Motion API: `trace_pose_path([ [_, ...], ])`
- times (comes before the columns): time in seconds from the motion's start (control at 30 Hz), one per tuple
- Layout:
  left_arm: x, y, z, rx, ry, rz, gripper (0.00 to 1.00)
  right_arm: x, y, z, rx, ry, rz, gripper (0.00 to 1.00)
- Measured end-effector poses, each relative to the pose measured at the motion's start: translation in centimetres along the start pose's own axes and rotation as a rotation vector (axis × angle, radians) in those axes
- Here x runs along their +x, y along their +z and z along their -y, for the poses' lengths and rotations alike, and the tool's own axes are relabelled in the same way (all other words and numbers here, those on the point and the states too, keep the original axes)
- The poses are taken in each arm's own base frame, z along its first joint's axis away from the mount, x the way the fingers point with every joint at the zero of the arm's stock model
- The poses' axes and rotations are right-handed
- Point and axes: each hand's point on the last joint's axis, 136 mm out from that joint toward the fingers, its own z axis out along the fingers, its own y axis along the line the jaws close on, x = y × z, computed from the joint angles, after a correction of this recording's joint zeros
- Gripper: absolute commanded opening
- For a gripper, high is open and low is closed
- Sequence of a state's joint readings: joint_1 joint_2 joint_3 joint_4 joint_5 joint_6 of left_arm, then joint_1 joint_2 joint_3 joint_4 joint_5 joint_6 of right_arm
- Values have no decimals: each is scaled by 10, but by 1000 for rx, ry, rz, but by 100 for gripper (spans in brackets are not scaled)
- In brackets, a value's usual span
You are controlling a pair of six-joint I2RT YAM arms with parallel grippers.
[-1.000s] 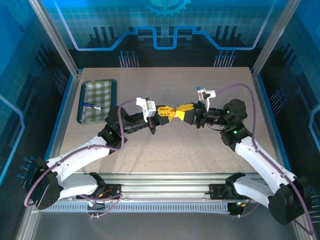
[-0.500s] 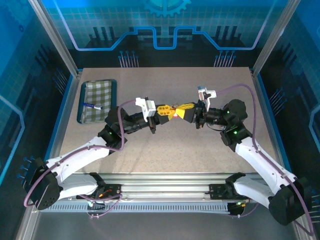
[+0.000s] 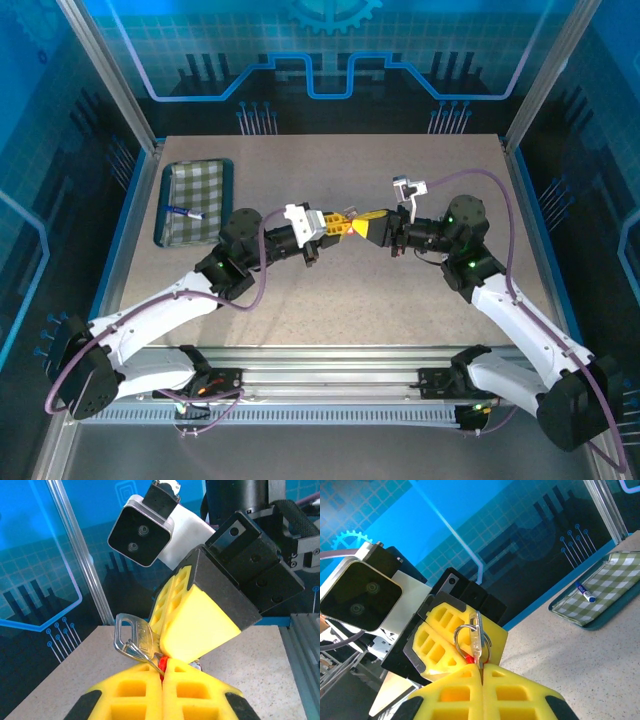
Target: Remove the keys from the keyring
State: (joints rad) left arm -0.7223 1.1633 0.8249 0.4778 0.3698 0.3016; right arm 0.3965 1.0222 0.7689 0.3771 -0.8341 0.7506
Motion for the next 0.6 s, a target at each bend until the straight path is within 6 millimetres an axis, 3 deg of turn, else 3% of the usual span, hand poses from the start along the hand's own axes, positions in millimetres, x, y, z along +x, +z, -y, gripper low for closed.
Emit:
trace_pose_path([
  [0.17,1,-1,1,3,33,-10,0,0,1,0,-7,25,0,17],
  [0.27,1,-1,1,3,39,-13,0,0,2,1,-19,38,3,15],
  [0.4,1,-2,1,0,38,-16,0,-1,3,0,-30,48,3,0],
  [0.6,0,-2,0,-4,36,-19,0,-2,2,-1,-38,42,6,0],
])
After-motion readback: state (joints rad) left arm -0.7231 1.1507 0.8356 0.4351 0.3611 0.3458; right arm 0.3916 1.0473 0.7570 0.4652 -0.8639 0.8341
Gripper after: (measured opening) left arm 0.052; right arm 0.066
